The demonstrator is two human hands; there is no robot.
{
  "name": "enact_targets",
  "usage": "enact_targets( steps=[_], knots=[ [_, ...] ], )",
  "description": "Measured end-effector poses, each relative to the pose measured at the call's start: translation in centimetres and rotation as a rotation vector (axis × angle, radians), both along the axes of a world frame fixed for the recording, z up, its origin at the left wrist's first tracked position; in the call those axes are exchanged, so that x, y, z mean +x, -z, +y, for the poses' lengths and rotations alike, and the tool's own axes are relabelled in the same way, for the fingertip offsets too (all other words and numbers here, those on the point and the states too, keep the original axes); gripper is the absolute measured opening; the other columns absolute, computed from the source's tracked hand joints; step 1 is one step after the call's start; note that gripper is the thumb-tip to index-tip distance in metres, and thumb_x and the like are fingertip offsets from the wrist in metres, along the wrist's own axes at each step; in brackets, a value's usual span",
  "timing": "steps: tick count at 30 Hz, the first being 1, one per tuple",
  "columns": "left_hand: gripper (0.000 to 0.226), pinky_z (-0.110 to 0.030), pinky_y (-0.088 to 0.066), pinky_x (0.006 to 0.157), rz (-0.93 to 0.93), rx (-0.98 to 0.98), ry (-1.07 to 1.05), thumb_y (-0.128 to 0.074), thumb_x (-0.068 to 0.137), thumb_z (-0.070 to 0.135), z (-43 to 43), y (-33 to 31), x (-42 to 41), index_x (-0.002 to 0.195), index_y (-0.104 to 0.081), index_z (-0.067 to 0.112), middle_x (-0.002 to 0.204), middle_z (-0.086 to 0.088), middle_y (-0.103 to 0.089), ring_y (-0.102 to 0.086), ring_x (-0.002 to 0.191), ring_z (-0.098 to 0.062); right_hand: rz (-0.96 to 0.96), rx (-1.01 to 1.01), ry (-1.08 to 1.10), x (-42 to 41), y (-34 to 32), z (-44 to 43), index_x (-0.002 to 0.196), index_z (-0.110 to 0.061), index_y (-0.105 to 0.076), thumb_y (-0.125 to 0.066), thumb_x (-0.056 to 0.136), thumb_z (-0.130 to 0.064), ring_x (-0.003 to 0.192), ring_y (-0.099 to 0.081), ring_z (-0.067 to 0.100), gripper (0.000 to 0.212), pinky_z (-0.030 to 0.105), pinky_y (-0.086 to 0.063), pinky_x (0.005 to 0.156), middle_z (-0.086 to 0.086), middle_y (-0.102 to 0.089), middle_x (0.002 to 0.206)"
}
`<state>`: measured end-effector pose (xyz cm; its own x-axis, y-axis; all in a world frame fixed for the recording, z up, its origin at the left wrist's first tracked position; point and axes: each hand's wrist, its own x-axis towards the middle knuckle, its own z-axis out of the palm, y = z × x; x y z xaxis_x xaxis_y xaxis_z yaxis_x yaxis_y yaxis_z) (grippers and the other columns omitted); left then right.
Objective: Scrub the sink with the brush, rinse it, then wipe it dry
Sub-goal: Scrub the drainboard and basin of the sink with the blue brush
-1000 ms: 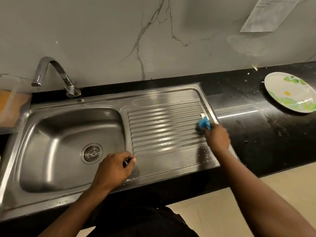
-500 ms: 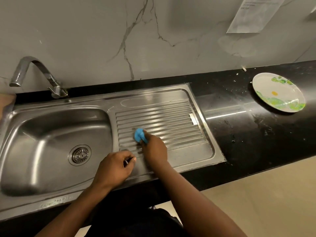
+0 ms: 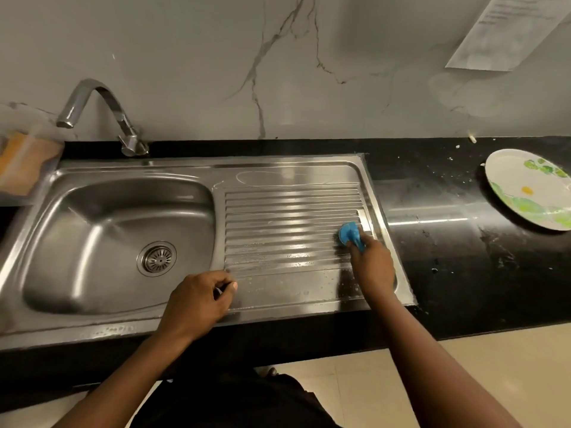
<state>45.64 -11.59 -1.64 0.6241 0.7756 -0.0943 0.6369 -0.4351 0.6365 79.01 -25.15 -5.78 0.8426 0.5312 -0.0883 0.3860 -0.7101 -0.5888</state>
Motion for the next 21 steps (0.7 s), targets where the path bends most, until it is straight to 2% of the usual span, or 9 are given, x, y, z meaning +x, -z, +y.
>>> enact_targets(
  steps=[2, 5, 6, 8, 10, 14, 21],
  knots=[
    [0.011, -0.023, -0.052, 0.061, -0.010, 0.009, -0.016, -0.070, 0.095, 0.037, -0.1, 0.0, -0.7, 0.084, -0.073, 0.034, 0.073, 0.021, -0.068, -0.064, 0.069, 0.003, 0.036, 0.028, 0.024, -0.6, -0.3, 0.5, 0.136, -0.025, -0.065, -0.063, 0.102, -0.028, 0.079, -0.066, 0.012, 0.034, 0.030, -0.050, 0.062, -0.001, -0.074, 0.102],
    [0.011, -0.017, -0.047, 0.060, -0.022, 0.022, -0.039, -0.070, 0.095, 0.039, 0.5, -0.4, -2.2, 0.085, -0.073, 0.035, 0.072, 0.023, -0.067, -0.064, 0.072, 0.004, 0.273, 0.143, 0.060, -2.6, -1.0, 2.4, 0.134, -0.017, -0.068, -0.072, 0.097, -0.027, 0.080, -0.064, 0.011, 0.039, 0.026, -0.046, 0.066, 0.000, -0.076, 0.107],
    [0.011, -0.015, -0.045, 0.059, -0.025, 0.027, -0.045, -0.069, 0.095, 0.039, 0.8, -0.5, -2.8, 0.085, -0.073, 0.035, 0.072, 0.024, -0.067, -0.064, 0.073, 0.005, 0.379, 0.173, 0.046, -3.7, -1.3, 3.1, 0.131, -0.015, -0.070, -0.076, 0.095, -0.027, 0.073, -0.061, 0.009, 0.039, 0.025, -0.045, 0.062, 0.000, -0.074, 0.096],
    [0.013, -0.016, -0.044, 0.058, -0.029, 0.039, -0.061, -0.068, 0.095, 0.039, 1.6, -0.9, -4.1, 0.083, -0.072, 0.035, 0.071, 0.022, -0.066, -0.064, 0.072, 0.004, 0.574, 0.208, -0.012, -6.3, -1.9, 4.6, 0.121, -0.015, -0.075, -0.079, 0.093, -0.026, 0.050, -0.045, 0.008, 0.030, 0.023, -0.034, 0.045, 0.002, -0.058, 0.069],
    [0.013, -0.022, -0.050, 0.058, -0.038, 0.052, -0.098, -0.069, 0.094, 0.040, 2.6, -1.3, -5.7, 0.083, -0.072, 0.034, 0.070, 0.021, -0.067, -0.064, 0.068, 0.004, 0.683, 0.240, -0.070, -9.4, -2.8, 6.4, 0.111, -0.014, -0.077, -0.078, 0.094, -0.027, 0.044, -0.033, 0.010, 0.022, 0.023, -0.025, 0.040, 0.004, -0.046, 0.064],
    [0.010, -0.025, -0.053, 0.061, -0.055, 0.080, -0.194, -0.072, 0.091, 0.040, 4.4, -1.8, -9.3, 0.086, -0.073, 0.032, 0.068, 0.024, -0.065, -0.063, 0.065, 0.003, 0.784, 0.288, -0.196, -15.1, -5.2, 10.6, 0.103, -0.015, -0.079, -0.077, 0.094, -0.030, 0.047, -0.031, 0.011, 0.018, 0.024, -0.024, 0.042, 0.003, -0.042, 0.065],
    [0.010, -0.025, -0.053, 0.060, -0.120, 0.074, -0.287, -0.071, 0.092, 0.037, 6.8, -2.1, -17.4, 0.083, -0.071, 0.033, 0.071, 0.021, -0.067, -0.066, 0.067, -0.003, 0.772, 0.295, -0.394, -24.6, -8.9, 18.2, 0.104, -0.019, -0.079, -0.077, 0.094, -0.035, 0.046, -0.033, 0.009, 0.019, 0.023, -0.029, 0.042, 0.000, -0.044, 0.061]
  ],
)
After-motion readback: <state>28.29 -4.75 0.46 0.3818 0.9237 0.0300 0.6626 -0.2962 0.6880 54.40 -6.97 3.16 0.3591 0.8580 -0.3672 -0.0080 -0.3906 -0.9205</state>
